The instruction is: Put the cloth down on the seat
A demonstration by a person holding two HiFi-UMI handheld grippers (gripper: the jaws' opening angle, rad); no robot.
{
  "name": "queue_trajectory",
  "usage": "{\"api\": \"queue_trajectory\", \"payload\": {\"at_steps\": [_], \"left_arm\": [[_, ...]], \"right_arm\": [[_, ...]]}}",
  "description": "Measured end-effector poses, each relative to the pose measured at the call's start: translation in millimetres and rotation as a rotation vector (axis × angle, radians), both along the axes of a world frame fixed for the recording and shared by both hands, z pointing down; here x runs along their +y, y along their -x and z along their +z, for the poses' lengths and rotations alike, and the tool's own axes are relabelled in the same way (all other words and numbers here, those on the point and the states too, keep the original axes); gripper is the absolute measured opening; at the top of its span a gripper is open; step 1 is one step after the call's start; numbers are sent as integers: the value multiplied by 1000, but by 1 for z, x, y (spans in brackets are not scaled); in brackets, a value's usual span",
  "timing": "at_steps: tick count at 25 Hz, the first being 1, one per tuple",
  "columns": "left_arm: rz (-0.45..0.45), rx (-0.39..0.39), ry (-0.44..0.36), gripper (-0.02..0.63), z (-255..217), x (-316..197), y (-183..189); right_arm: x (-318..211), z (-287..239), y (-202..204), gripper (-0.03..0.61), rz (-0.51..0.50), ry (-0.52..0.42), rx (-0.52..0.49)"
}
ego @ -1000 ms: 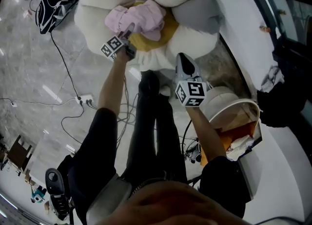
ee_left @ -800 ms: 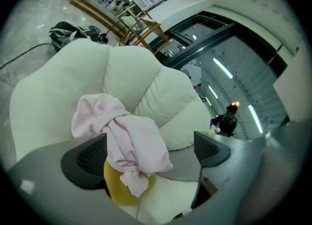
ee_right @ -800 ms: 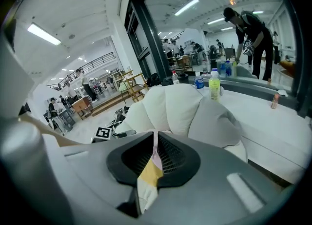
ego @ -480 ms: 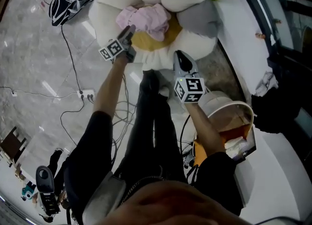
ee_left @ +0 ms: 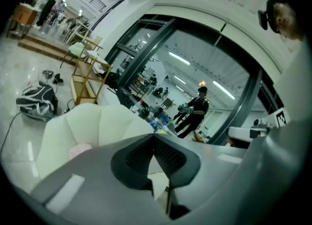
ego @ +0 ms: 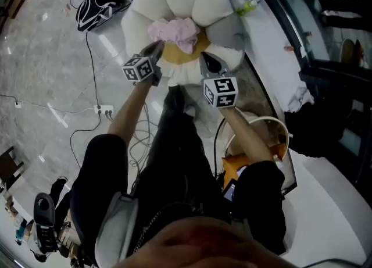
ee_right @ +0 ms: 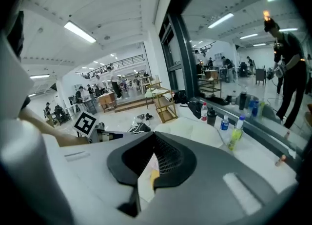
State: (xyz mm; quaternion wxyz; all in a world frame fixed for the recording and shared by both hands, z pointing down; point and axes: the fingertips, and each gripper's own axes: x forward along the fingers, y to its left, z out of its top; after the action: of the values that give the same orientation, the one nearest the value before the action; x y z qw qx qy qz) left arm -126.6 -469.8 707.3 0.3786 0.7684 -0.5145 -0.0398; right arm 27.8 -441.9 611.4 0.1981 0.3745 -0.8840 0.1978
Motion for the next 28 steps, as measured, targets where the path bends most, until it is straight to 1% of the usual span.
{"api": "queue_trajectory", "payload": {"at_steps": [3, 5, 7, 10, 14, 17, 22, 24, 28], "left_arm": [[10, -101, -69, 11, -62, 22, -15], [-4, -155, -118, 11, -100, 38, -26], [-25, -197, -158, 11, -135, 50, -36], [-50, -262, -190, 11, -177, 74, -42], [-60, -322, -242, 11, -224, 107, -60], [-36, -370, -271, 11, -250, 126, -81], [26, -421, -334, 11, -282, 154, -107], [28, -427, -341, 11, -288, 163, -111], [31, -435, -338, 11, -290, 170, -118]], "right_arm": [[20, -44, -2, 2, -64, -43, 25], [32, -73, -10, 2, -86, -80, 36], [41, -101, -18, 2, -87, -113, 39], [60, -139, -23, 2, -92, -157, 29], [91, -183, -38, 2, -115, -200, -7], [111, -200, -48, 2, -124, -218, -23], [138, -219, -55, 2, -124, -243, -45], [148, -222, -58, 2, -135, -258, -42], [159, -218, -60, 2, -152, -256, -32]]}}
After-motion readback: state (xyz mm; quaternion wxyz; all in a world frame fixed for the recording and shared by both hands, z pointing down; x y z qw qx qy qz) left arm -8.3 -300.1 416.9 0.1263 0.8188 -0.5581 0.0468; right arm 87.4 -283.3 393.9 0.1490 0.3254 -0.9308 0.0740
